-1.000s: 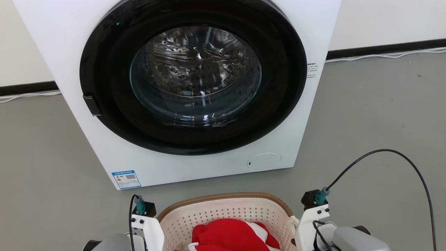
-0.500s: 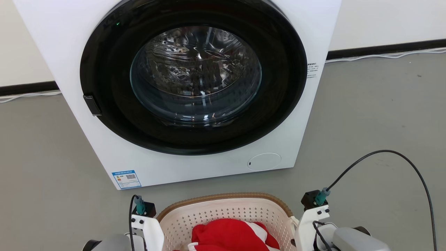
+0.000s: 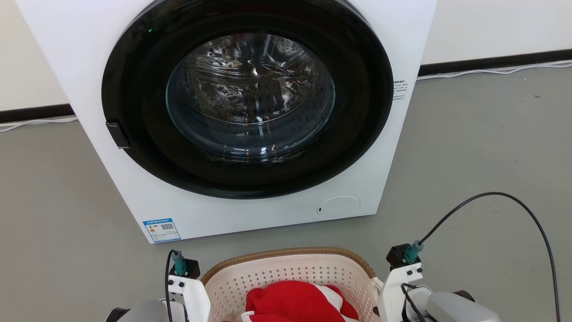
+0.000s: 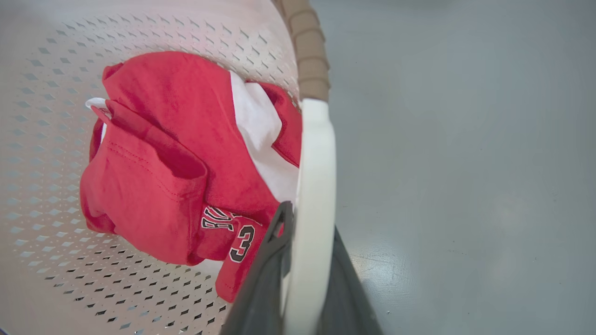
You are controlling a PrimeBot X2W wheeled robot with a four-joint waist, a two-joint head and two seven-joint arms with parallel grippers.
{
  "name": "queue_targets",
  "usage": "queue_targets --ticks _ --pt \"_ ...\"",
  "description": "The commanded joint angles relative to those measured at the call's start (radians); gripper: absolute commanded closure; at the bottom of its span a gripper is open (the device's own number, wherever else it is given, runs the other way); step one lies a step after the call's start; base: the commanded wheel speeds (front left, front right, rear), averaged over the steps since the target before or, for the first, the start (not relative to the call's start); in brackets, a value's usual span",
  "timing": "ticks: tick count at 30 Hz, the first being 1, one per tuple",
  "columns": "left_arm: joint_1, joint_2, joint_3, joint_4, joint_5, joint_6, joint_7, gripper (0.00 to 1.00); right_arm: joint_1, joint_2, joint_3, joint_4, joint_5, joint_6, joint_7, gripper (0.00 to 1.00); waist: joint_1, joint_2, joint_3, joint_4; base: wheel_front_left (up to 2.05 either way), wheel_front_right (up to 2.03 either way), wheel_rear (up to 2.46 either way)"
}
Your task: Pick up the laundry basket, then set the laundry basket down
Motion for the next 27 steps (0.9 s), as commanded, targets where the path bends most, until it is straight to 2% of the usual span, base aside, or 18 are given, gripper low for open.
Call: queue_targets --ticks 1,15,27 --pt "-0.054 0.030 0.005 -0.001 0.004 -0.006 -0.002 1.00 -0.036 0.007 0.002 -0.019 -0.001 0.017 -0.023 1.00 0.0000 -0.0001 0.000 0.001 0.00 0.00 0.00" --pt "-0.082 0.027 -0.004 0.016 0.004 -0.002 -0.028 1.00 -0.052 0.007 0.007 -0.022 -0.005 0.017 -0.060 1.00 0.0000 -0.0001 0.037 0.009 0.00 0.00 0.00" --pt "-0.172 0.046 0.007 0.030 0.023 0.043 -0.178 1.00 -0.125 0.005 0.009 -0.027 -0.025 0.017 -0.212 1.00 0.0000 -0.0001 0.228 0.019 0.00 0.00 0.00"
